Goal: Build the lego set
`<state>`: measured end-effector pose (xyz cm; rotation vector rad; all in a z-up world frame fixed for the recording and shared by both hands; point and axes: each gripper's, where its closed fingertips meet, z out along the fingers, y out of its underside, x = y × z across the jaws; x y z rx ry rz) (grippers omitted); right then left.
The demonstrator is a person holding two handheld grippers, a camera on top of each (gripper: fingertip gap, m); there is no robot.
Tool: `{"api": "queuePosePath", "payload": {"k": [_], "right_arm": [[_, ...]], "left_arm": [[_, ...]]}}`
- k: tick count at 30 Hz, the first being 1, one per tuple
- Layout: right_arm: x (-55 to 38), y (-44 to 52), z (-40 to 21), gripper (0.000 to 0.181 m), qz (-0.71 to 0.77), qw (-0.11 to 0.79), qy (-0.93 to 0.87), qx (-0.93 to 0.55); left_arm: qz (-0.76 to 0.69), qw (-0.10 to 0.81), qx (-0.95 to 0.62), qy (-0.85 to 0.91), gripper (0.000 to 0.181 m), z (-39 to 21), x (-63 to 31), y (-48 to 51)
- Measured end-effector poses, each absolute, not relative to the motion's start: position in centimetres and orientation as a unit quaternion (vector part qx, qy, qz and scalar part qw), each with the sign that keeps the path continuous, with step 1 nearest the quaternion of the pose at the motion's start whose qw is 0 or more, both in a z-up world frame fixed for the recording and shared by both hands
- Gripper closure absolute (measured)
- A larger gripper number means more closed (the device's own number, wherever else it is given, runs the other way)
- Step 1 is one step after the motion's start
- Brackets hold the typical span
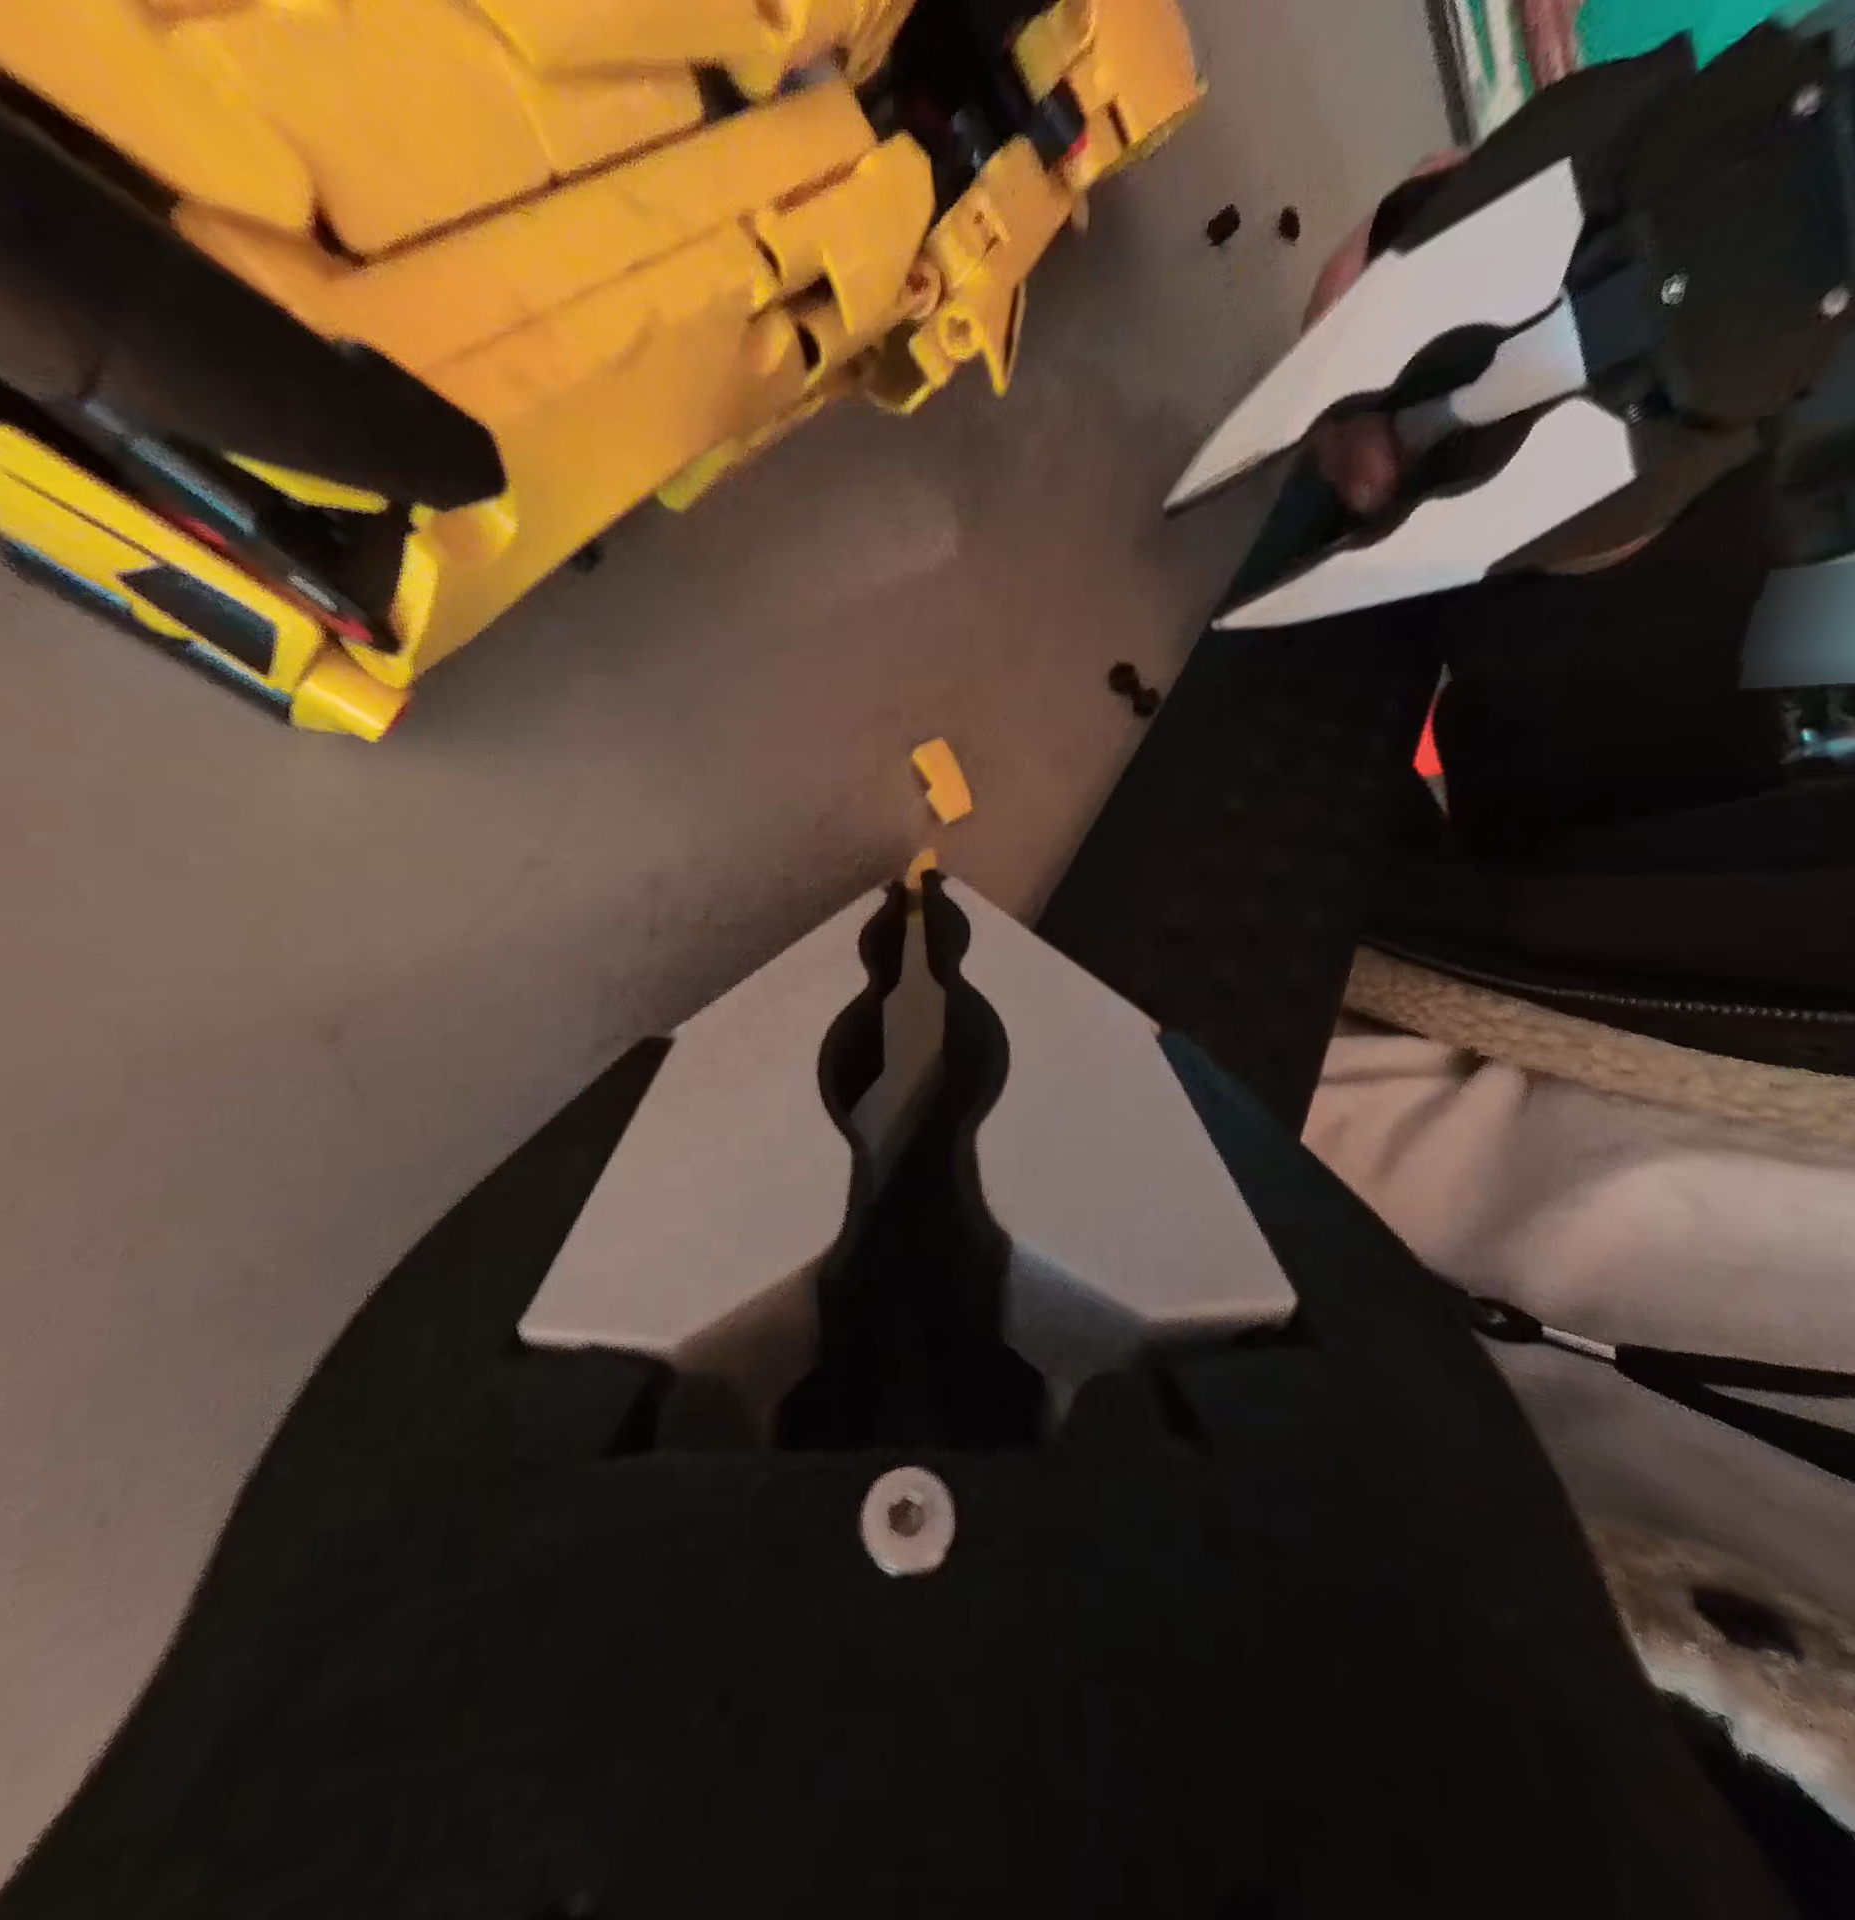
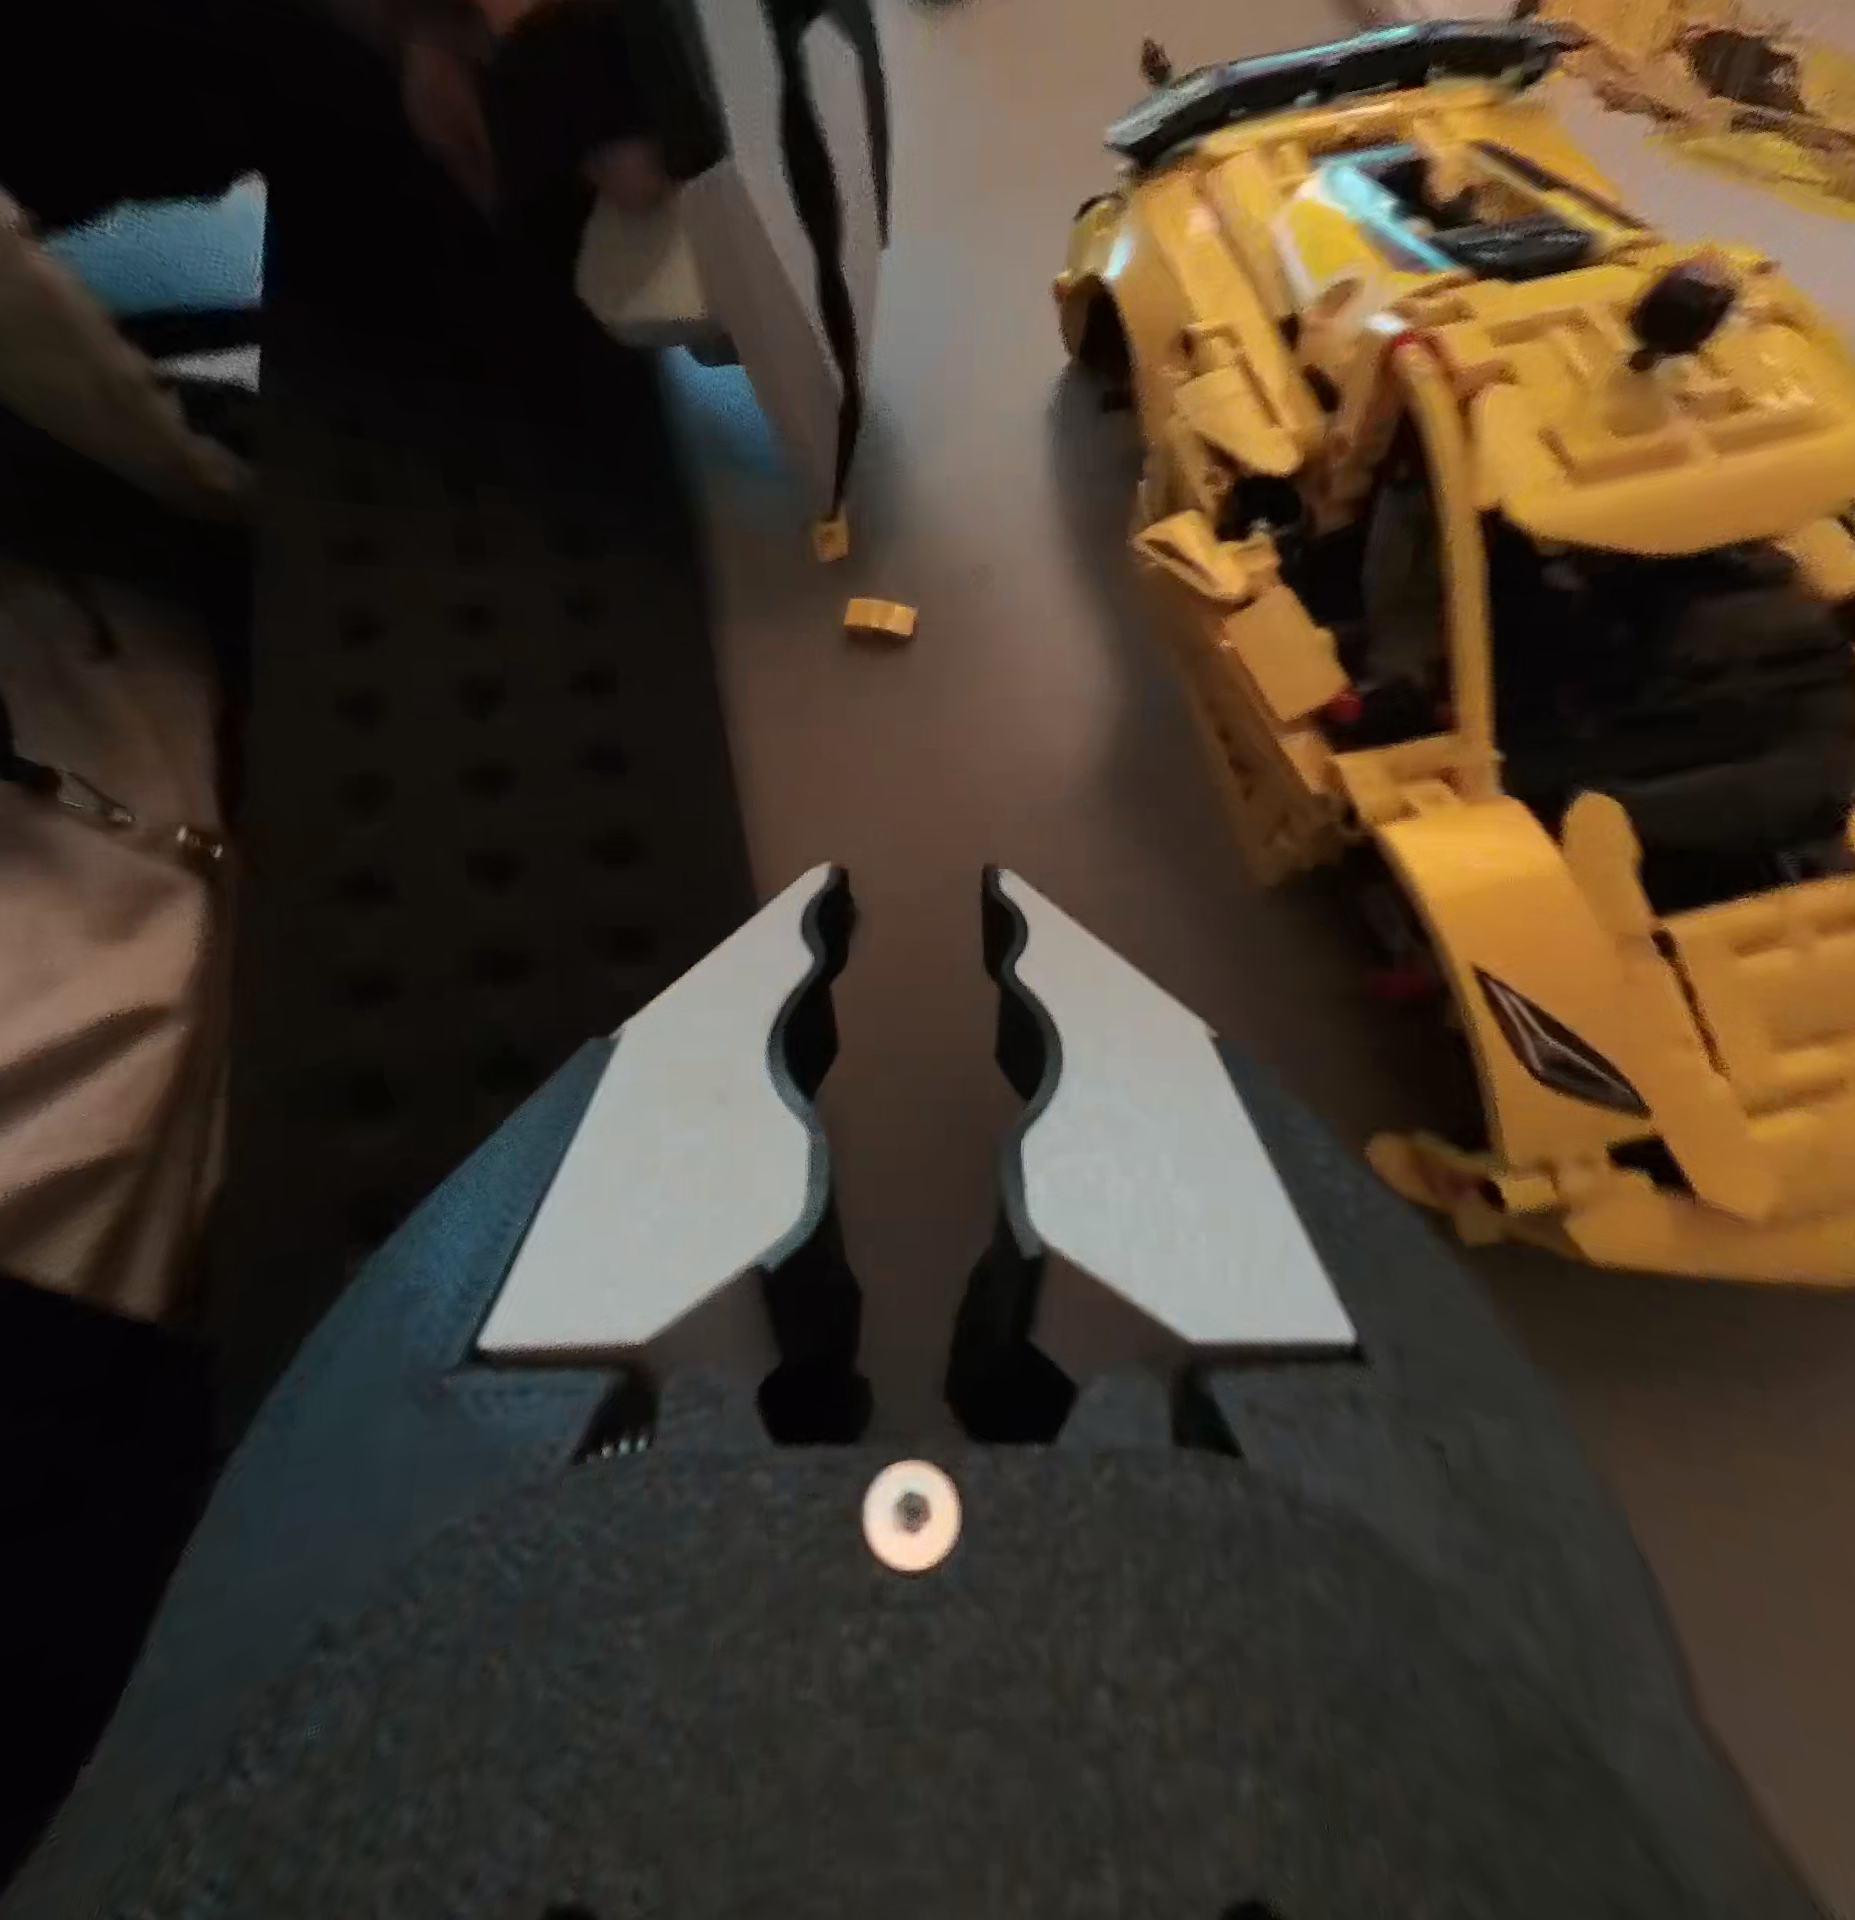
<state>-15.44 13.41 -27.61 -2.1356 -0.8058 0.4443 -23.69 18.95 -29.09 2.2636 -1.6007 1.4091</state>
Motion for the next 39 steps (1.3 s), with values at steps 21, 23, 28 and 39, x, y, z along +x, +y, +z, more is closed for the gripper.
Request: {"api": "queuePosePath", "payload": {"k": [21,23,28,39], "right_arm": [[-17.2,12.5,-30.1,0.164,0.208,0.301,-0.456,-0.811],[-17.3,12.6,-30.1,0.164,0.211,0.303,-0.450,-0.813],[-18.3,14.9,-28.1,0.165,0.199,0.370,-0.413,-0.808],[-24.3,20.9,-28.2,0.164,0.157,0.395,-0.464,-0.777]], "left_arm": [[0.415,-0.046,0.713,-0.563,0.151,-28.7,-26.5,21.4],[0.410,-0.069,0.705,-0.575,0.151,-28.3,-26.7,22.0],[0.389,-0.150,0.658,-0.627,0.151,-27.6,-26.7,23.0],[0.343,-0.152,0.573,-0.729,0.160,-29.7,-25.7,20.9]]}}
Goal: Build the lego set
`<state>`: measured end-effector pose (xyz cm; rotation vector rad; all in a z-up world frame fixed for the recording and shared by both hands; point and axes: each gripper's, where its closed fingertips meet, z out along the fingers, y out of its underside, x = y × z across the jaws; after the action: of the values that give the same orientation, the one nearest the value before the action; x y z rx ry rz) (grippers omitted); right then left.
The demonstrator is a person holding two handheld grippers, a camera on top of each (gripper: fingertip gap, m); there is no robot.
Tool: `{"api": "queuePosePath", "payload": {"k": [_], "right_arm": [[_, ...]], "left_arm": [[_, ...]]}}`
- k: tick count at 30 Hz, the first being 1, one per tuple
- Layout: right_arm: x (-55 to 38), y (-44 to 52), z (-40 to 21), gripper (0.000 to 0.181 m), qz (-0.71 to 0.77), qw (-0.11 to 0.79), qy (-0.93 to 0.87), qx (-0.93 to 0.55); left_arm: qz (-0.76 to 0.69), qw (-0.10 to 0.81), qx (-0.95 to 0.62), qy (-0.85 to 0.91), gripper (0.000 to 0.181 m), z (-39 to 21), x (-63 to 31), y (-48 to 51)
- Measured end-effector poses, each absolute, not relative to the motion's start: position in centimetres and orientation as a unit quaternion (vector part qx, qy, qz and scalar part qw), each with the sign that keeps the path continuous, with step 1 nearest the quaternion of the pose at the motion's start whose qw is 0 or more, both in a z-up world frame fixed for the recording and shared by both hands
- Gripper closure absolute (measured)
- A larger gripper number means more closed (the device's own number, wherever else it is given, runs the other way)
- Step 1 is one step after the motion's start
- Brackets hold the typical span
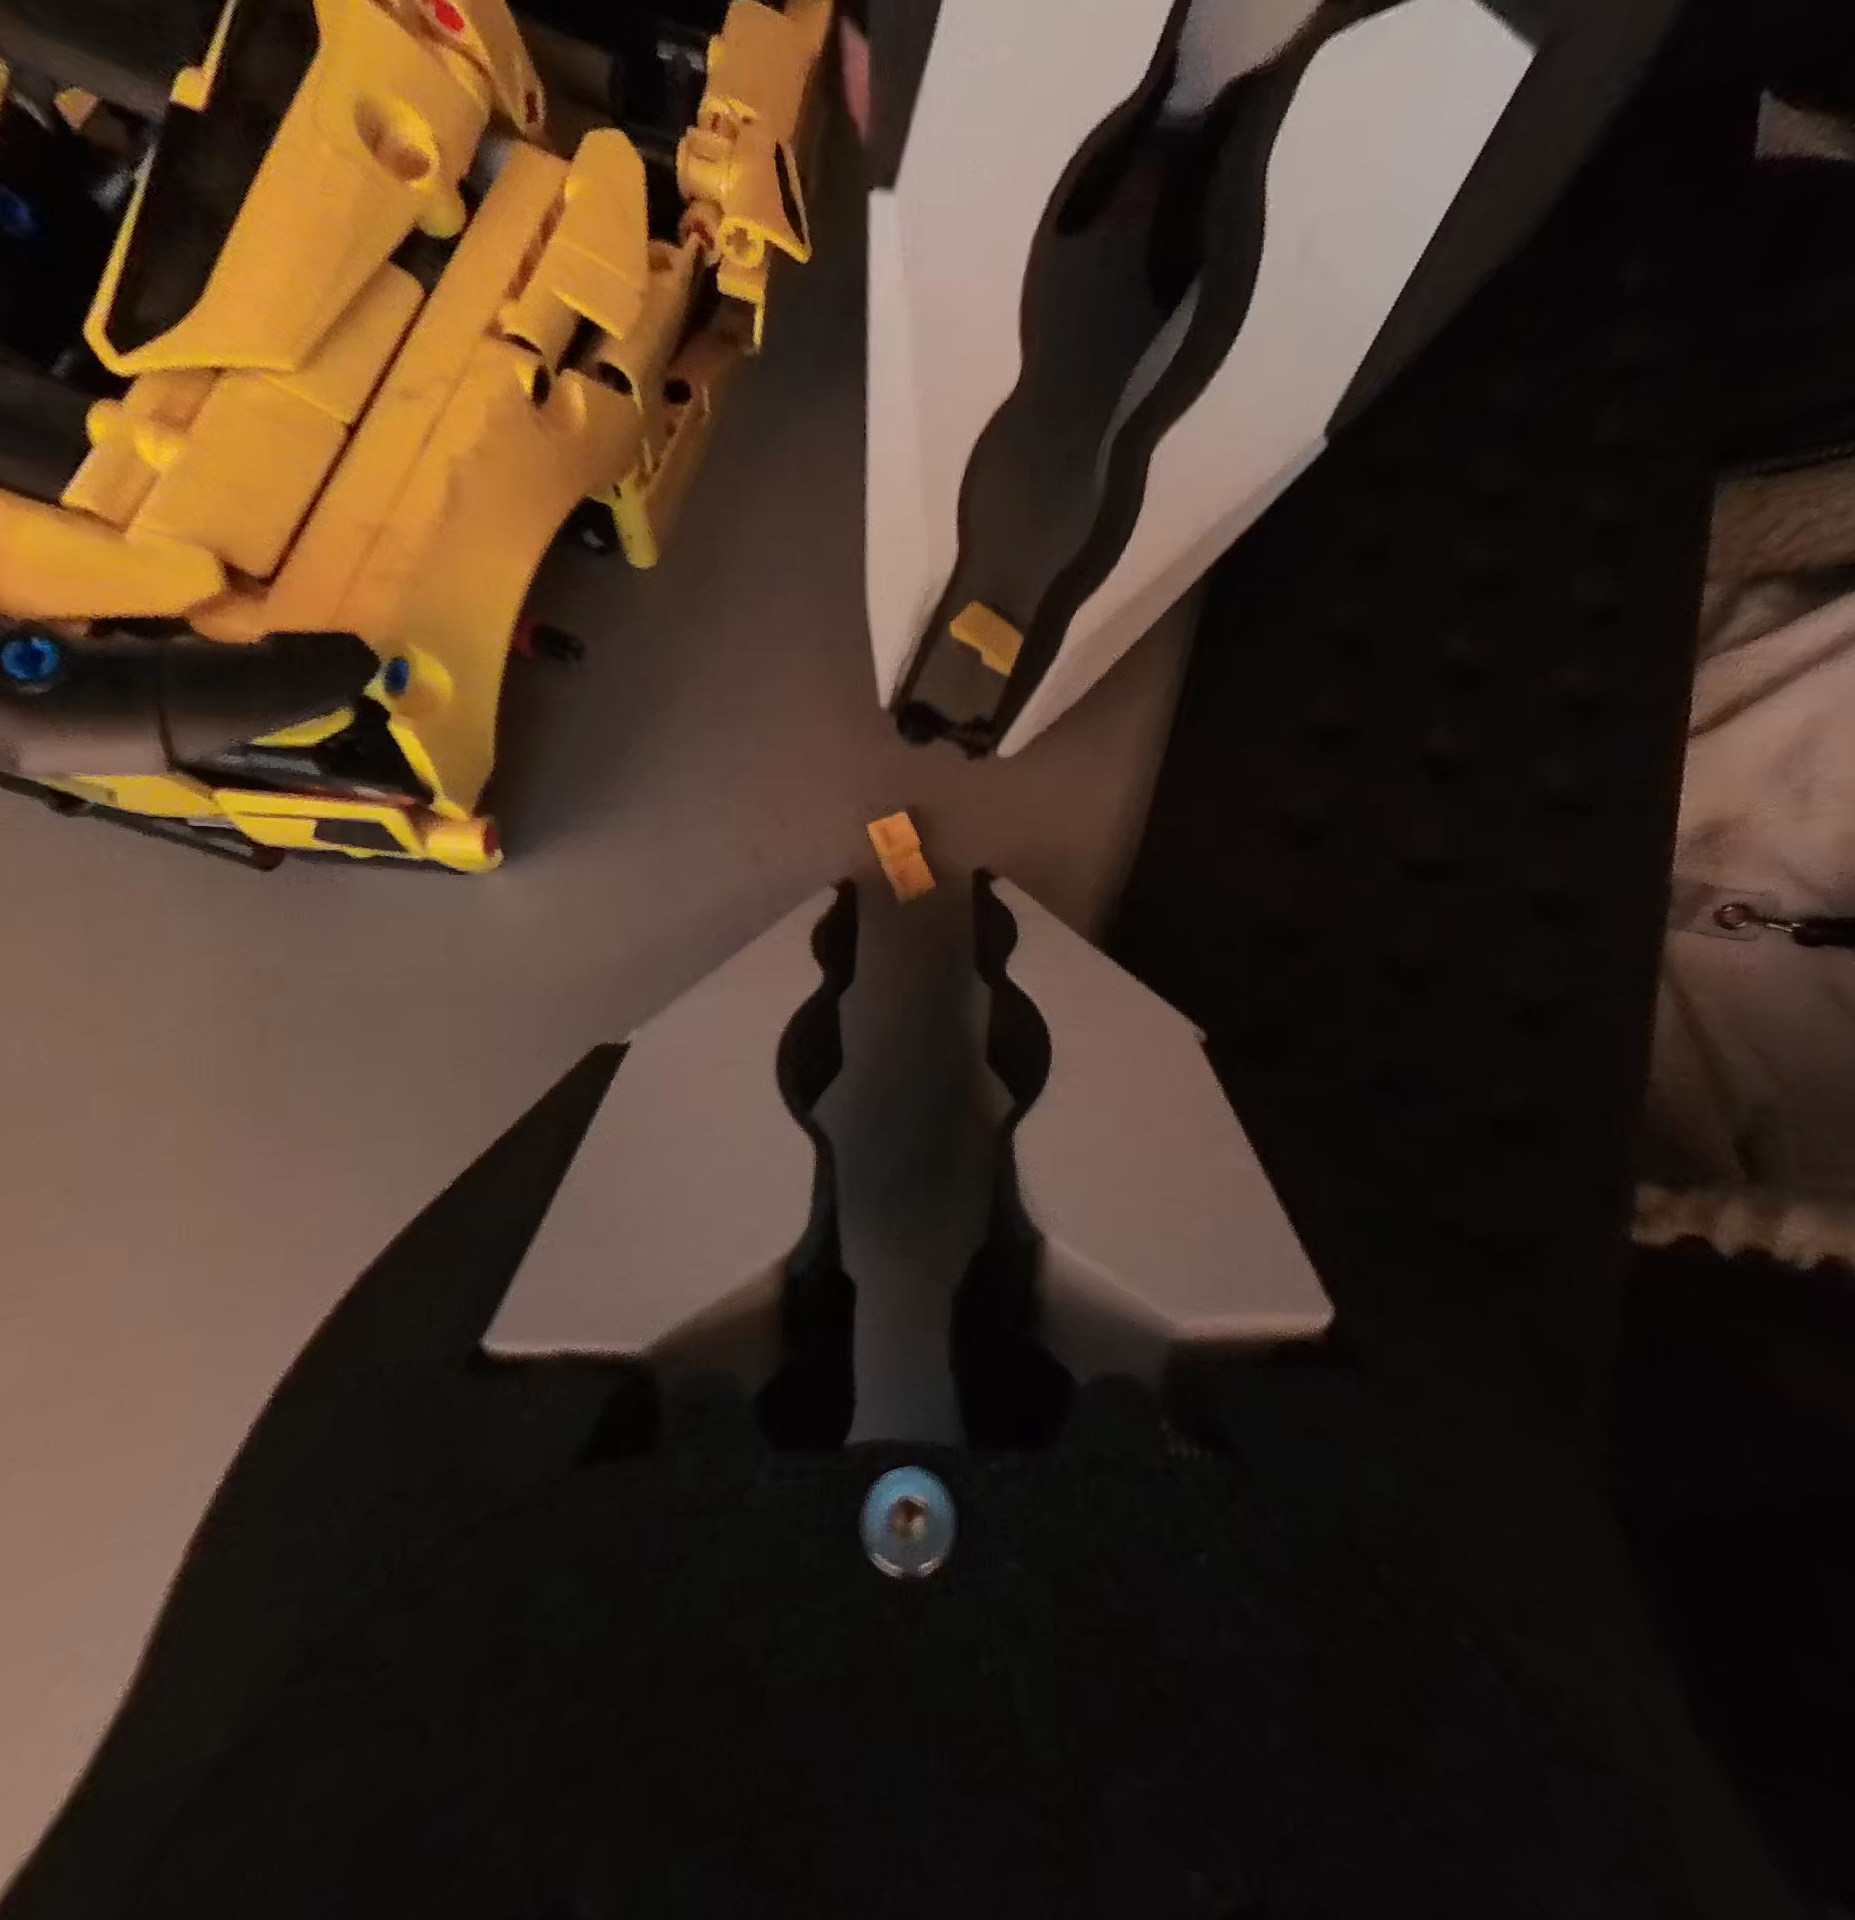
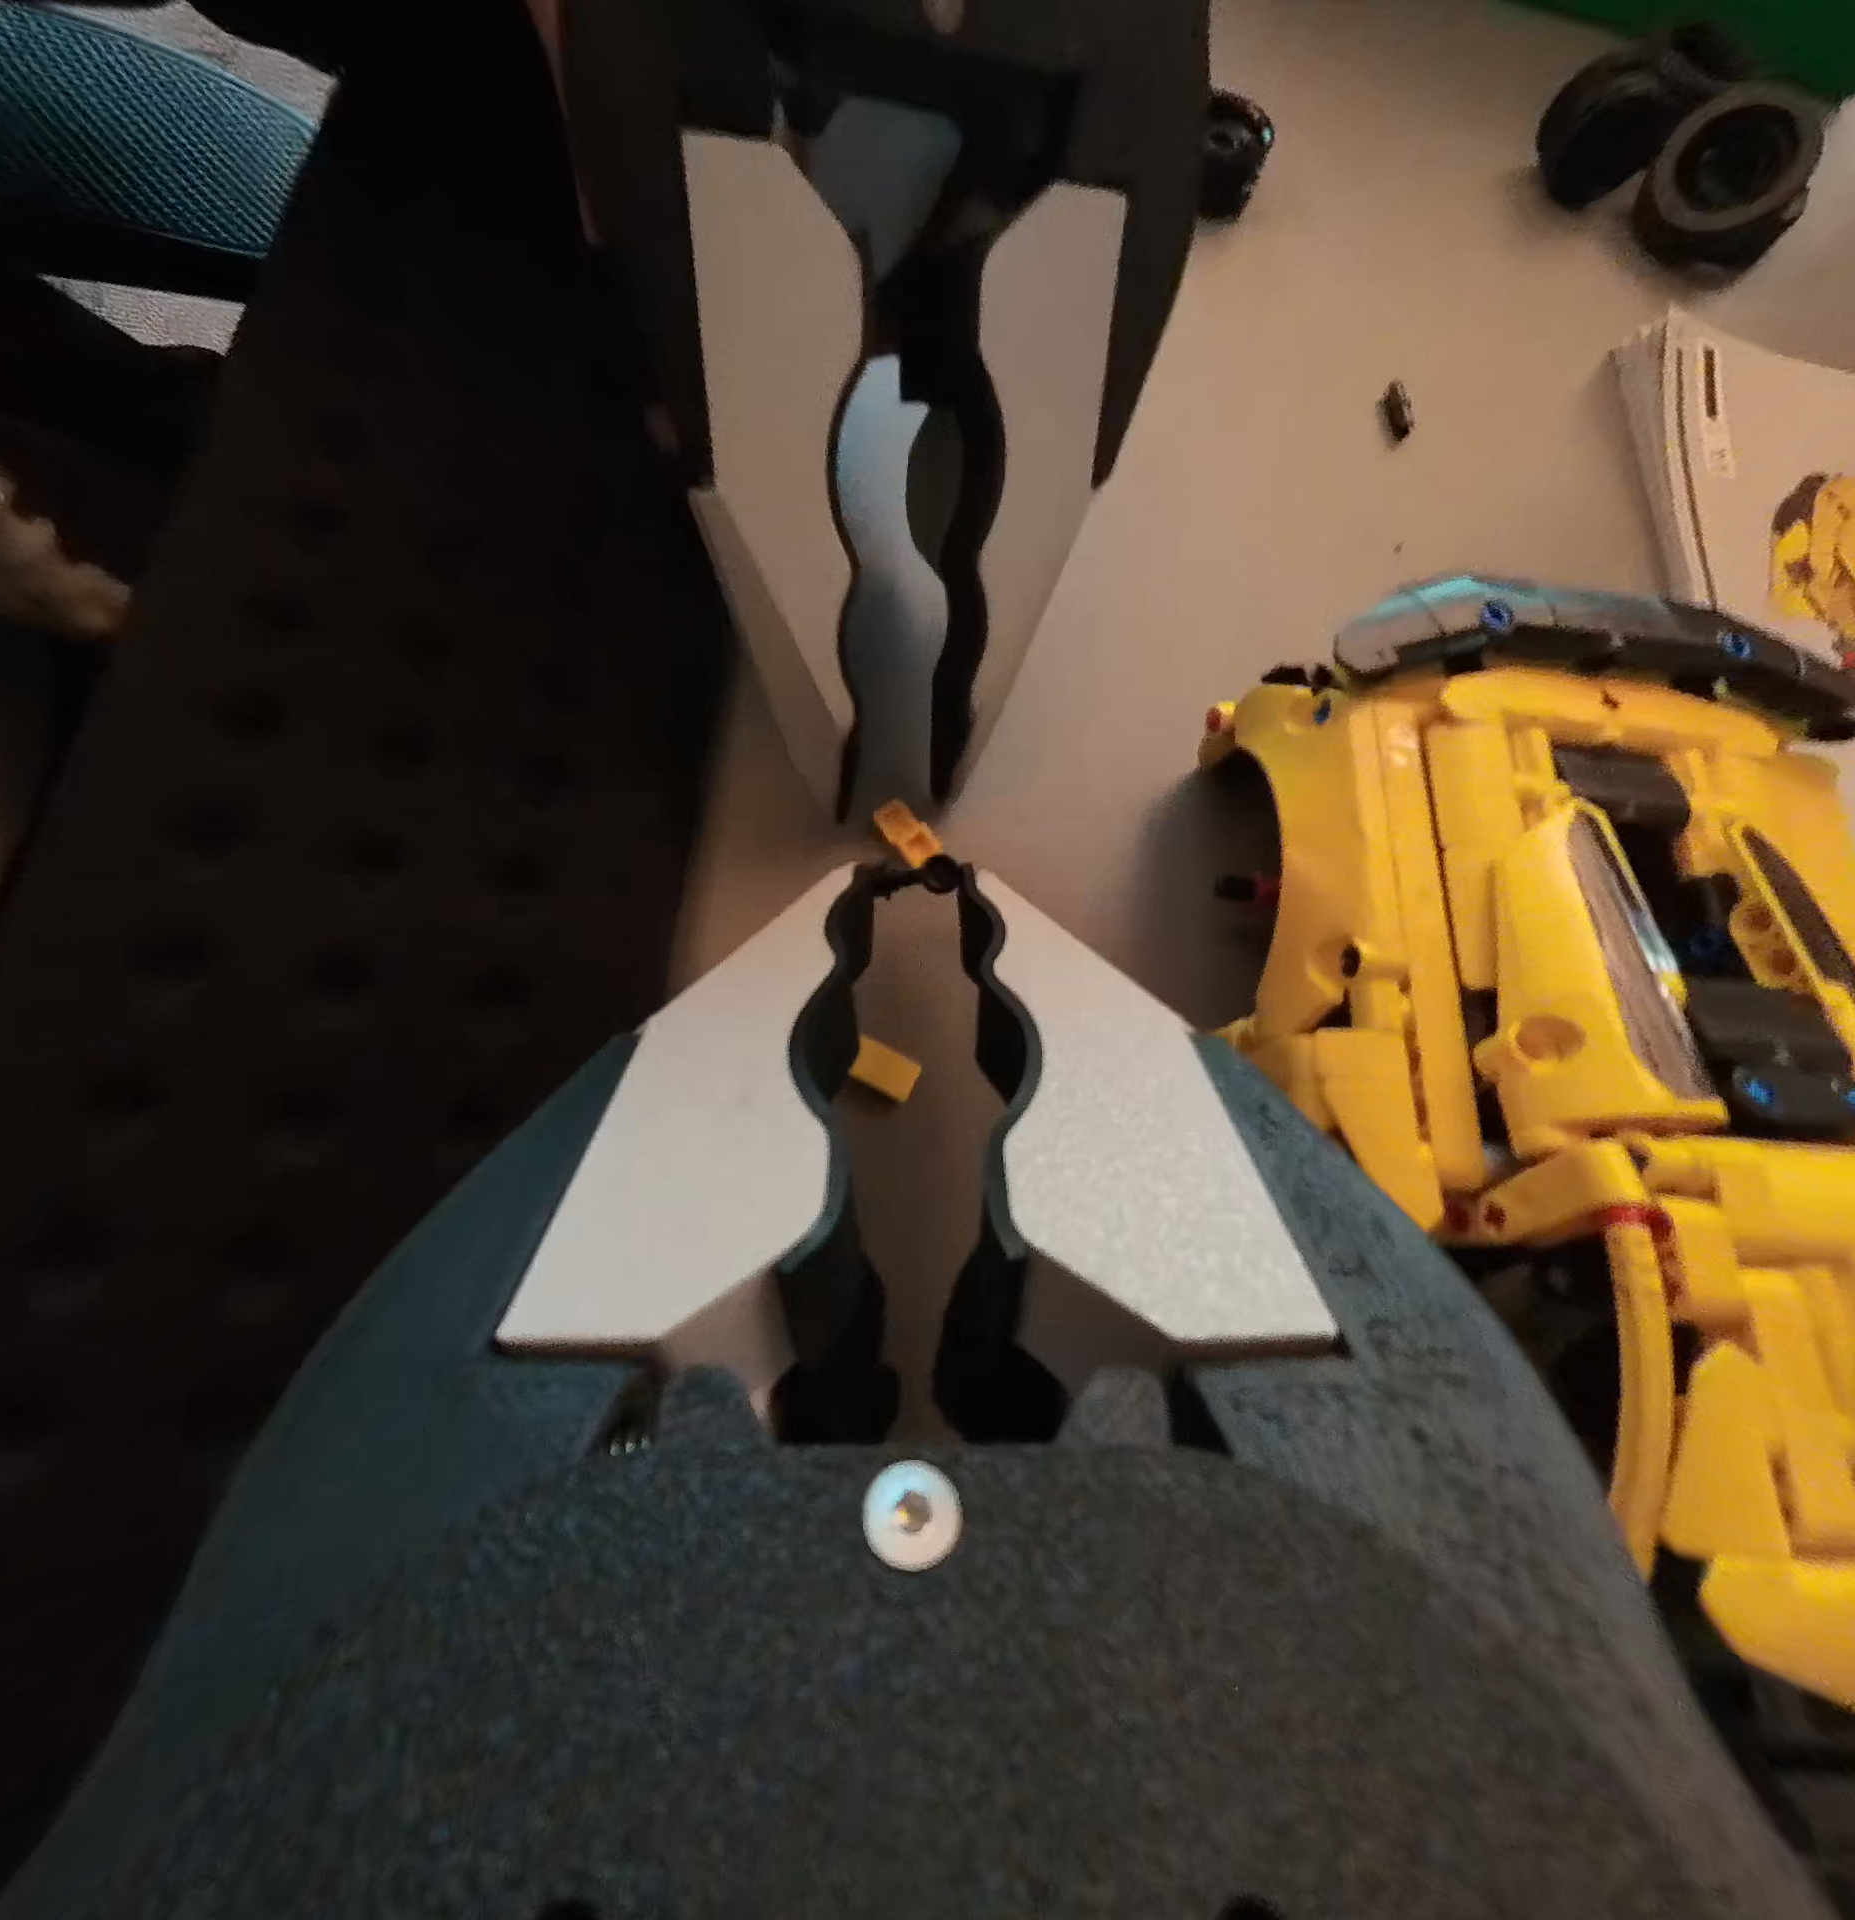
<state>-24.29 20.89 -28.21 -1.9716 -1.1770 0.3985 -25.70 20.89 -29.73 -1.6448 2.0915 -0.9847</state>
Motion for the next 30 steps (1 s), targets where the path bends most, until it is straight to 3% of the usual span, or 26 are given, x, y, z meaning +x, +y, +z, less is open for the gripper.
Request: {"api": "queuePosePath", "payload": {"k": [5,19,30], "right_arm": [[-25.0,21.4,-28.9,0.164,0.154,0.377,-0.492,-0.769],[-25.5,20.7,-29.9,0.164,0.157,0.352,-0.542,-0.747],[-25.2,20.7,-29.7,0.153,0.141,0.364,-0.538,-0.747]], "left_arm": [[-0.344,0.175,-0.543,0.745,0.173,-29.9,-25.1,20.6],[-0.385,0.169,-0.519,0.744,0.174,-29.9,-25.2,20.5],[-0.387,0.166,-0.522,0.742,0.173,-29.9,-25.2,20.5]]}}
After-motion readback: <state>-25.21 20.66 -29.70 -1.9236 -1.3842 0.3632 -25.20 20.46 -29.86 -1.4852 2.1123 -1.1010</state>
